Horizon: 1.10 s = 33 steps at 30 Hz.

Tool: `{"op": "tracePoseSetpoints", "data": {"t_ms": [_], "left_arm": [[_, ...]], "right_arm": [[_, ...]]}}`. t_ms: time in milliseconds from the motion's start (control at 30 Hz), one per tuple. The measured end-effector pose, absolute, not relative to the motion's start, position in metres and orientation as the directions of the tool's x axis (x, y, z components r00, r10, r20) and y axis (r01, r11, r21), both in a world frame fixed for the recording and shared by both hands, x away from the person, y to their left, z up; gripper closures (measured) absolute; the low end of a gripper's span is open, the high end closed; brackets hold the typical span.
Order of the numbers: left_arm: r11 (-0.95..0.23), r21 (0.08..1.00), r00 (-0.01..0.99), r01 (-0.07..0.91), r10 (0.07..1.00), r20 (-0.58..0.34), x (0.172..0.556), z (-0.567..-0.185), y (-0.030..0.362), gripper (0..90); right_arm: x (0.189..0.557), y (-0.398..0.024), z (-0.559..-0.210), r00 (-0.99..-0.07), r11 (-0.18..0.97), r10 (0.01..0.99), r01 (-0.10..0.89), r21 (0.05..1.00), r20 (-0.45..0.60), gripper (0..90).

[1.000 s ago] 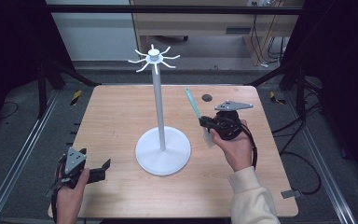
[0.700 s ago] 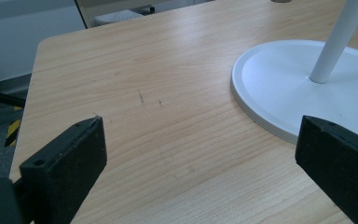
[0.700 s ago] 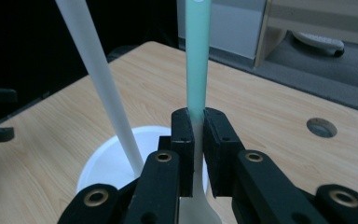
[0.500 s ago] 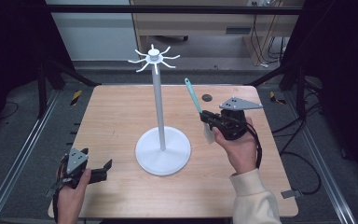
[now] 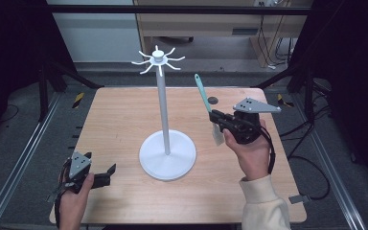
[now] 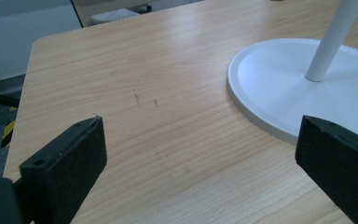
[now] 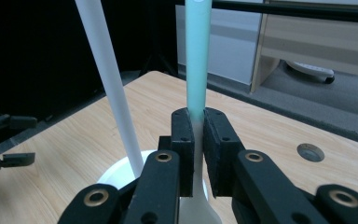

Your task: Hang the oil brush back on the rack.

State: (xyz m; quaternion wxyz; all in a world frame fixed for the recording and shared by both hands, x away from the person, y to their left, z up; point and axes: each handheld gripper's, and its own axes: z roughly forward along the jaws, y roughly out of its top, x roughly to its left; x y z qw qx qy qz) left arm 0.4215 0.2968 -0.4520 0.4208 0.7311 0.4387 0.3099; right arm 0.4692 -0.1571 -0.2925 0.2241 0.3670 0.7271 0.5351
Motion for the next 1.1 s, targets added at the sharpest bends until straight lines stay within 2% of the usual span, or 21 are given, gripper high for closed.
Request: {"op": "tracePoseSetpoints", "data": {"t_ms": [633, 1100], "left_arm": [[-0.257, 0.888, 0.41, 0.382, 0.908, 0.086, 0.423, -0.452, 0.295, 1.6], [-0.253, 0.889, 0.408, 0.382, 0.909, 0.083, 0.423, -0.452, 0.298, 1.6]], "right_arm": [[0.44, -0.156, -0.266, -0.665, 0.13, 0.746, 0.186, 0.974, 0.028, 82.8], [0.429, -0.151, -0.256, -0.695, 0.109, 0.719, 0.148, 0.983, 0.025, 82.9]]}}
